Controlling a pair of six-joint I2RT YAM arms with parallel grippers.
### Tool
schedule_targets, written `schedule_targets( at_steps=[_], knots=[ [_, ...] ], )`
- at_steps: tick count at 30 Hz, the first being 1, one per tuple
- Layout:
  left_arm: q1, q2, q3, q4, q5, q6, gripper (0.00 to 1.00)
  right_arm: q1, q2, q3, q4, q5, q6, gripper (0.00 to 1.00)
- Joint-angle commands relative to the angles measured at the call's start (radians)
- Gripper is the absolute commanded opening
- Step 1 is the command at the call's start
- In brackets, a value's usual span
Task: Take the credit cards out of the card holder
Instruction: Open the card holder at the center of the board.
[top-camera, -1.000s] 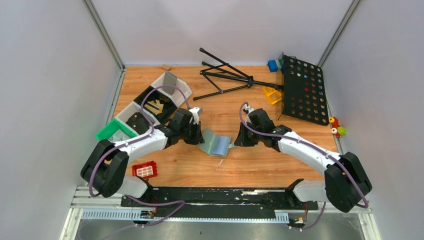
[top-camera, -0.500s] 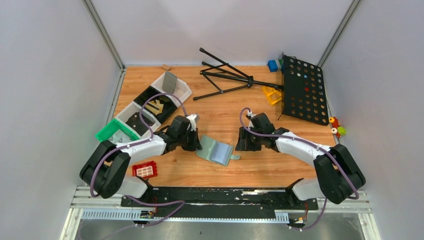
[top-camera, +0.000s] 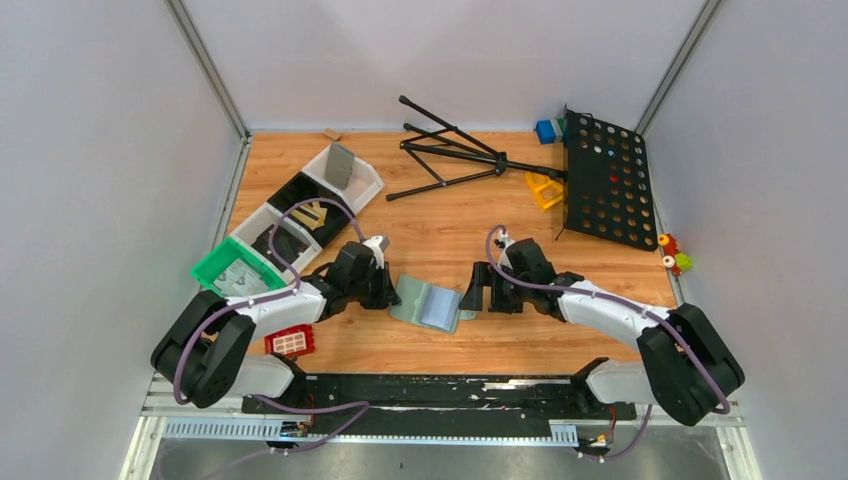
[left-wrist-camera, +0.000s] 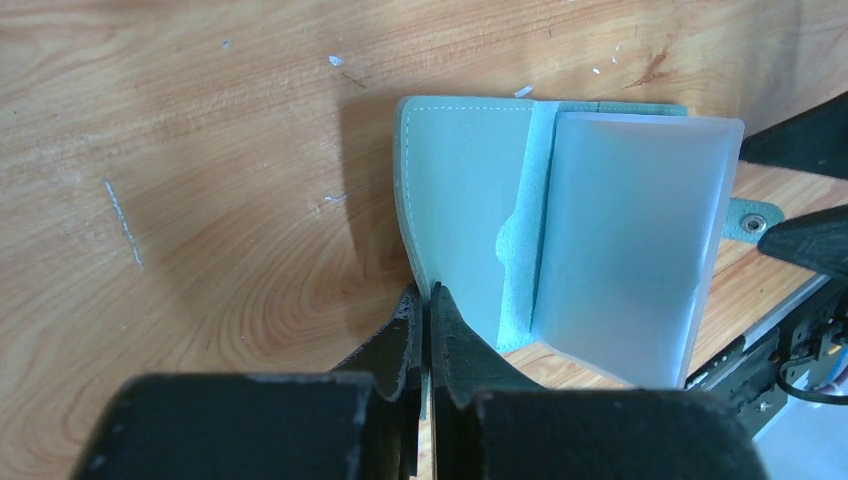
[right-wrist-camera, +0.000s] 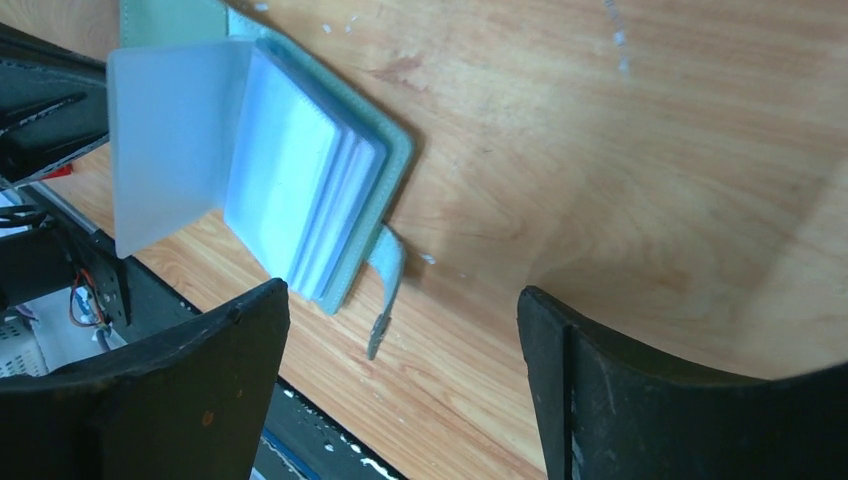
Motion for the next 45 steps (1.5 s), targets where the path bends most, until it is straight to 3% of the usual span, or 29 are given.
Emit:
schedule_targets(
  at_steps=[1,6,14,22,28,33,38,41,45],
  knots=[
    [0.001,-0.045,-0.026,0.052,-0.031,-0.055,0.02,0.057,-0.022,0.008,0.052,0.052,0.063,0.80],
    [0.001,-0.074,-0.048,0.062,-0.038,-0.072,0.02,0.097,0.014,0.007,0.055,0.120,0.112,0.62],
    [0.001,-0.078,-0.079,0.088,-0.023,-0.099,0.02,0.118,0.096,0.009,0.131,0.117,0.141,0.43],
    [0.001,-0.092,-0.068,0.106,0.086,-0.098,0.08,0.121,0.076,0.092,0.064,0.100,0.058,0.01],
    [0.002,-0.098,-0.078,0.204,0.170,-0.130,0.17,0.121,-0.015,0.138,-0.017,0.096,0.022,0.00],
    [0.002,-0.040,-0.091,0.358,0.275,-0.178,0.45,0.120,-0.030,0.164,-0.031,0.052,0.010,0.00],
    [0.002,-0.035,-0.088,0.387,0.285,-0.174,0.73,0.121,-0.013,0.190,-0.027,0.008,0.003,0.00],
    [0.001,-0.044,-0.078,0.364,0.280,-0.154,0.81,0.120,-0.009,0.201,-0.031,-0.005,0.000,0.00],
    [0.000,-0.031,-0.030,0.254,0.255,-0.104,0.80,0.122,-0.004,0.210,-0.031,-0.015,-0.002,0.00]
  ],
)
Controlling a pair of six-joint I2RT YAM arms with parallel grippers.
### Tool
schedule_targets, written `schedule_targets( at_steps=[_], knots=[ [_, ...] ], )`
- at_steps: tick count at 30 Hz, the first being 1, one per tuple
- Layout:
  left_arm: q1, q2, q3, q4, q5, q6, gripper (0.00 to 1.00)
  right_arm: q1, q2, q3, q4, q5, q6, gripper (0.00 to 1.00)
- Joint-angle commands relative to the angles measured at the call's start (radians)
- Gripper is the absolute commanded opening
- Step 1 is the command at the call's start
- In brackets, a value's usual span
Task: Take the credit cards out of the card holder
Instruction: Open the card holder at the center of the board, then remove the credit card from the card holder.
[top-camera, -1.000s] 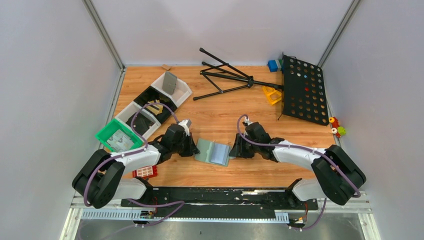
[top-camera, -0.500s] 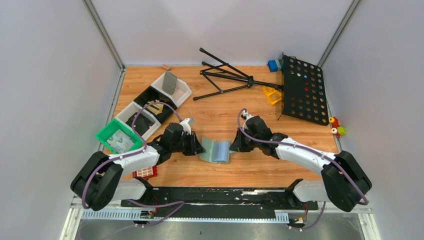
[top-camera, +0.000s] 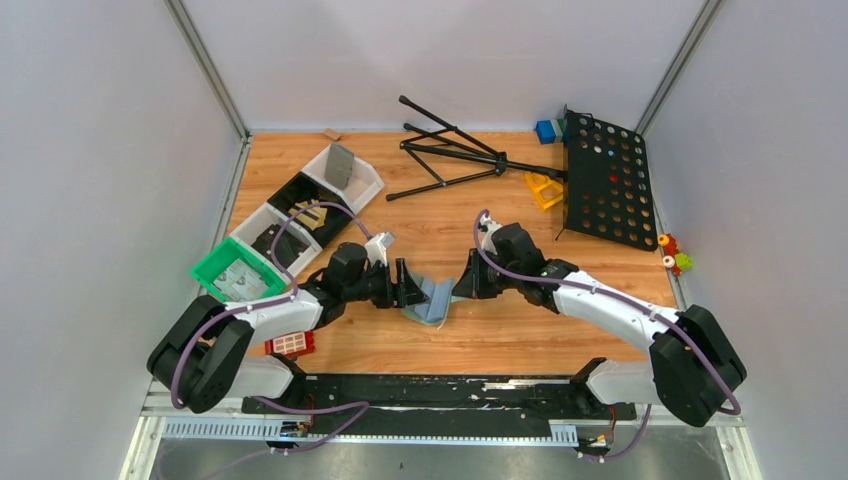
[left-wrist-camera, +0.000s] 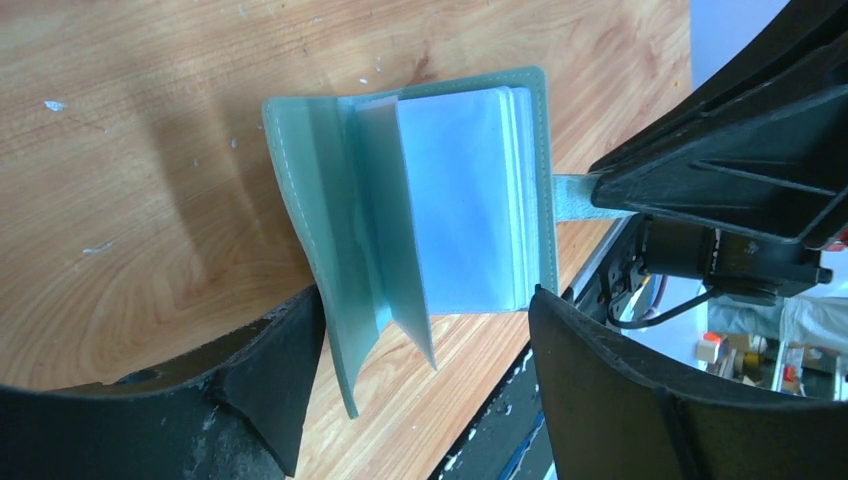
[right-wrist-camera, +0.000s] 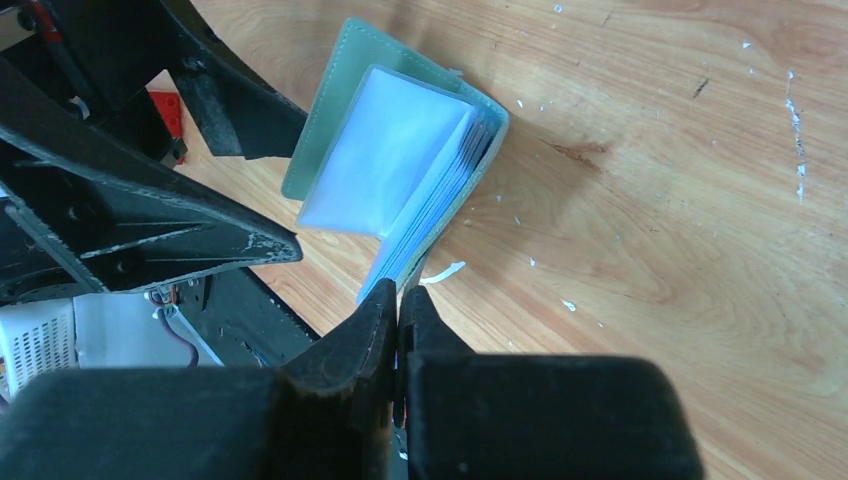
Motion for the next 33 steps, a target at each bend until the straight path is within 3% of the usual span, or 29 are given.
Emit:
schedule_targets(
  at_steps=[1,5,10,14,19,23,27,33],
  knots=[
    [-0.001,0.008,0.066,-0.086,-0.016,0.069,0.79,0.006,0.007,0.049,0.011,-0.035,-0.020,0.00],
    [-0.001,0.032,0.097,-0.144,-0.039,0.094,0.67,0.006,0.010,0.052,0.020,-0.038,-0.020,0.00],
    [-0.001,0.050,0.089,-0.128,-0.052,0.077,0.33,0.005,0.028,0.051,0.017,-0.021,-0.025,0.00],
    [-0.001,0.060,0.064,-0.095,-0.065,0.058,0.07,0.003,0.039,0.014,0.127,-0.085,0.012,0.01],
    [0.000,0.042,0.027,-0.091,-0.109,0.041,0.01,-0.001,0.081,0.013,0.224,-0.149,0.040,0.04],
    [0.000,0.019,-0.009,-0.069,-0.141,0.011,0.00,-0.011,0.055,-0.039,0.282,-0.135,0.079,0.30],
    [-0.001,-0.022,-0.060,-0.029,-0.180,-0.020,0.00,-0.016,0.009,-0.081,0.238,-0.057,0.087,0.45],
    [0.000,-0.087,-0.080,-0.004,-0.184,-0.040,0.00,-0.019,0.020,-0.111,0.220,-0.059,0.096,0.66]
  ],
)
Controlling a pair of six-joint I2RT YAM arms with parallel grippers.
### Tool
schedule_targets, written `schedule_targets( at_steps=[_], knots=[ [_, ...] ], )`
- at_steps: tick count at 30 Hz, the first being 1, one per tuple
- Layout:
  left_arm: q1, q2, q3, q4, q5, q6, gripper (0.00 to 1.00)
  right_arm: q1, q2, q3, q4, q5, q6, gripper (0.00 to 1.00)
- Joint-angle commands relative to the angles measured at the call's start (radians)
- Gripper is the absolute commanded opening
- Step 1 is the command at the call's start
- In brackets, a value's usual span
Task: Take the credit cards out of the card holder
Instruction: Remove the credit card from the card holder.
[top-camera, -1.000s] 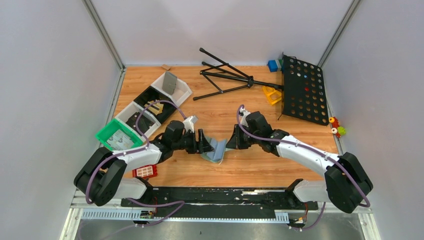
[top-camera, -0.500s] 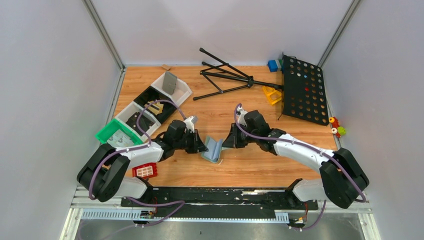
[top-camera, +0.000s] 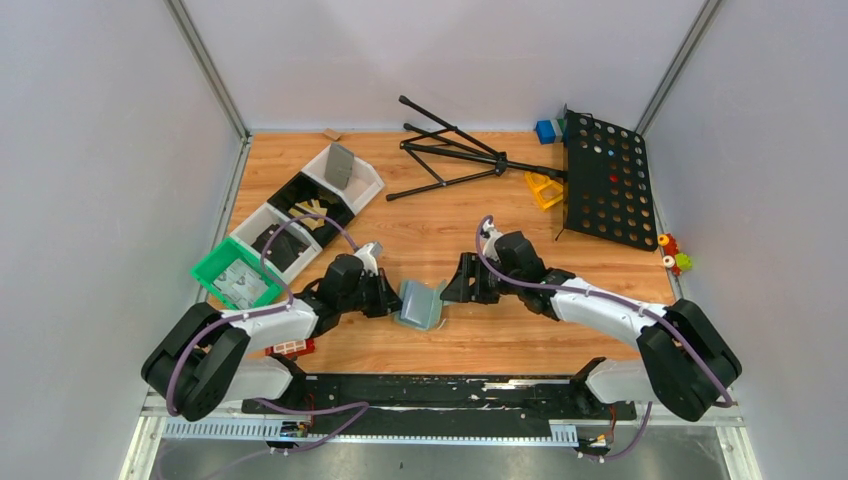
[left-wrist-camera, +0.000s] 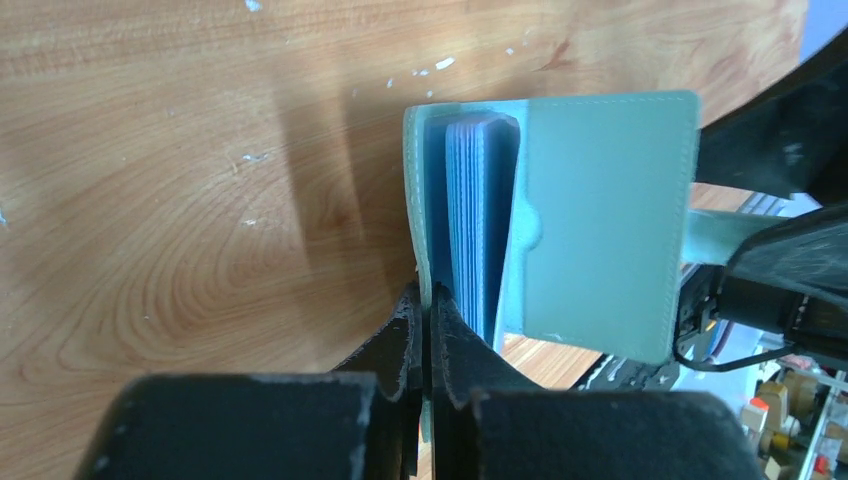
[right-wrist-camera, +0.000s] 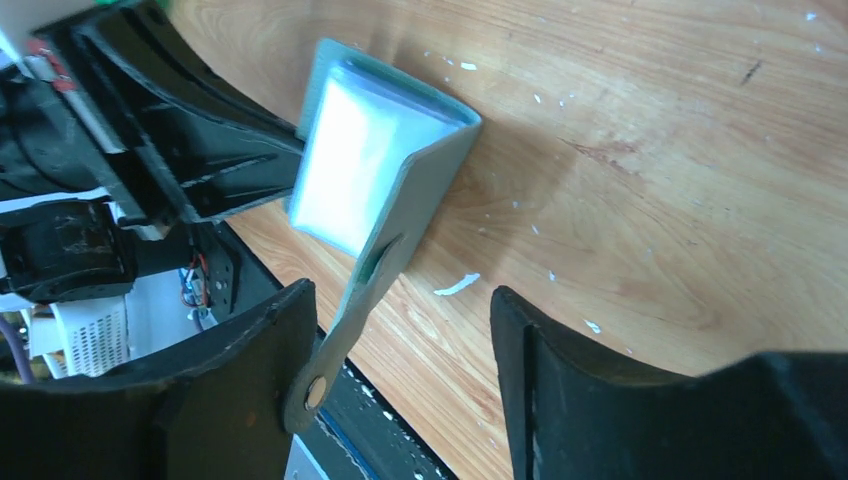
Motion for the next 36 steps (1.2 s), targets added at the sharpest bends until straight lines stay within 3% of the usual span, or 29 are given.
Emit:
schedule_targets(
  at_steps=[1,3,5,15,20,26,30,36],
  knots=[
    [0.000,-0.073,-0.007,0.062,-0.022,-0.027,0.00,-0.004,-0.010,-0.018,0.027,0.018,0.018,0.72],
    [-0.001,-0.101,0.001,0.028,-0.031,-0.019,0.00,-0.004,-0.015,-0.030,0.038,0.014,0.025,0.84],
    [-0.001,-0.124,0.007,0.002,-0.040,-0.011,0.00,-0.004,-0.027,-0.043,0.050,0.001,0.028,0.88],
    [0.000,-0.108,0.014,-0.022,-0.024,-0.001,0.01,-0.004,-0.082,0.005,-0.112,0.065,-0.033,0.85],
    [-0.001,-0.107,0.021,-0.027,-0.022,0.002,0.02,-0.004,-0.088,0.045,-0.184,0.134,-0.055,0.72],
    [-0.001,-0.115,0.028,-0.034,0.005,-0.007,0.03,-0.002,-0.128,0.102,-0.262,0.198,-0.078,0.67],
    [-0.001,-0.122,0.031,-0.044,0.012,-0.006,0.05,0.005,-0.133,0.137,-0.229,0.114,-0.091,0.51],
    [0.000,-0.120,0.038,-0.046,0.021,-0.011,0.09,0.065,-0.001,0.180,-0.143,0.043,-0.060,0.26]
  ],
)
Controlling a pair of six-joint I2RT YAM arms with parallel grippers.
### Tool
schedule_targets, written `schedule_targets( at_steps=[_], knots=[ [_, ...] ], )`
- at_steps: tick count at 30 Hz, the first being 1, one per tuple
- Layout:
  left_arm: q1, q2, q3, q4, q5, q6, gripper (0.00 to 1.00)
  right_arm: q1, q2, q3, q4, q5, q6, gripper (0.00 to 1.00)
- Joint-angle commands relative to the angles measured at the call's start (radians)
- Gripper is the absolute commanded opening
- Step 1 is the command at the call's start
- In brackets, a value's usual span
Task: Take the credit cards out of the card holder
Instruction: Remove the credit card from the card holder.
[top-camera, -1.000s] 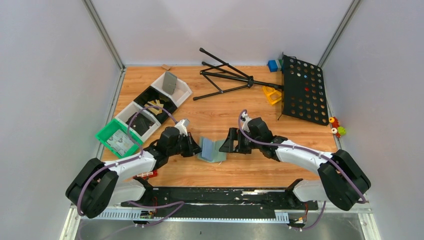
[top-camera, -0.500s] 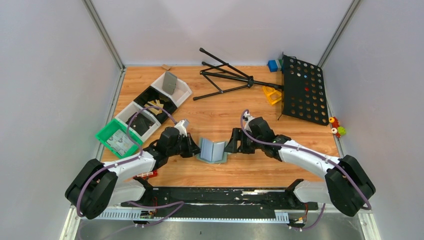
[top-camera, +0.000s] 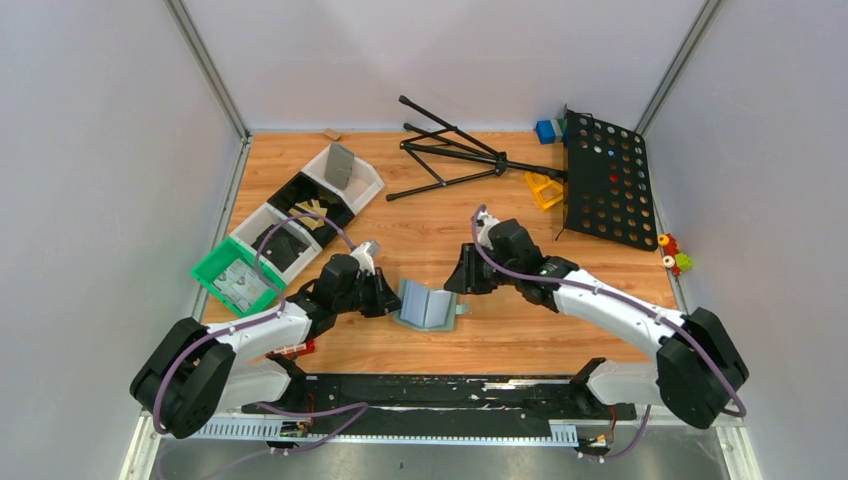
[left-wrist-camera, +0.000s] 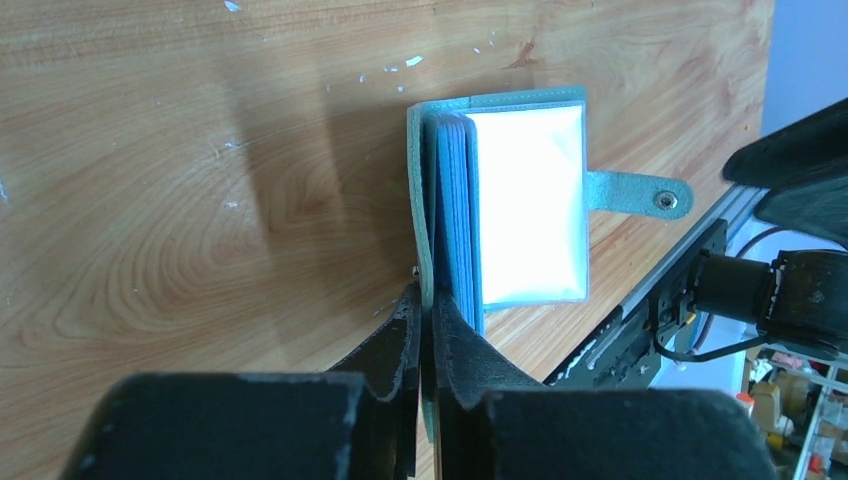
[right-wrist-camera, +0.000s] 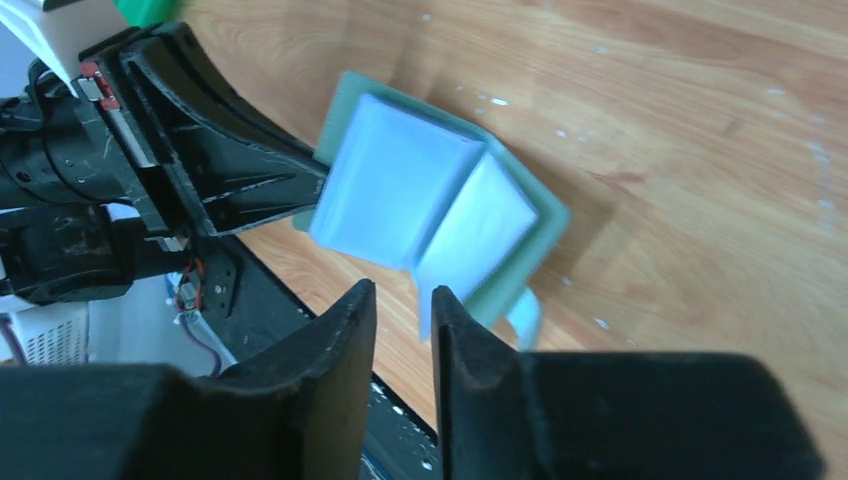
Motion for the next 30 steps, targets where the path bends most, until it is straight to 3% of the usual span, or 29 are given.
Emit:
schedule_targets(
  at_steps=[1,5,11,15,21,30],
  knots=[
    [0.000,-0.011,0.041,0.020,0.019,-0.001,0.09,0.035,0.106,0.037,0.114,-0.085,0.021,0.21],
    [0.000,-0.018,0.040,0.023,0.022,-0.008,0.12,0.041,0.212,0.024,0.214,-0.153,0.058,0.08],
    [0.000,-0.027,0.038,0.026,0.035,-0.013,0.19,0.041,0.318,-0.007,0.275,-0.167,0.070,0.01],
    [0.000,-0.044,0.033,0.026,0.044,-0.014,0.34,0.041,0.356,-0.018,0.302,-0.177,0.074,0.01],
    [0.000,-0.082,0.017,0.043,0.048,-0.021,0.46,0.041,0.384,-0.024,0.324,-0.186,0.077,0.00],
    [0.000,-0.018,0.011,0.145,0.124,-0.049,0.50,0.041,0.410,-0.032,0.345,-0.191,0.083,0.00]
  ],
)
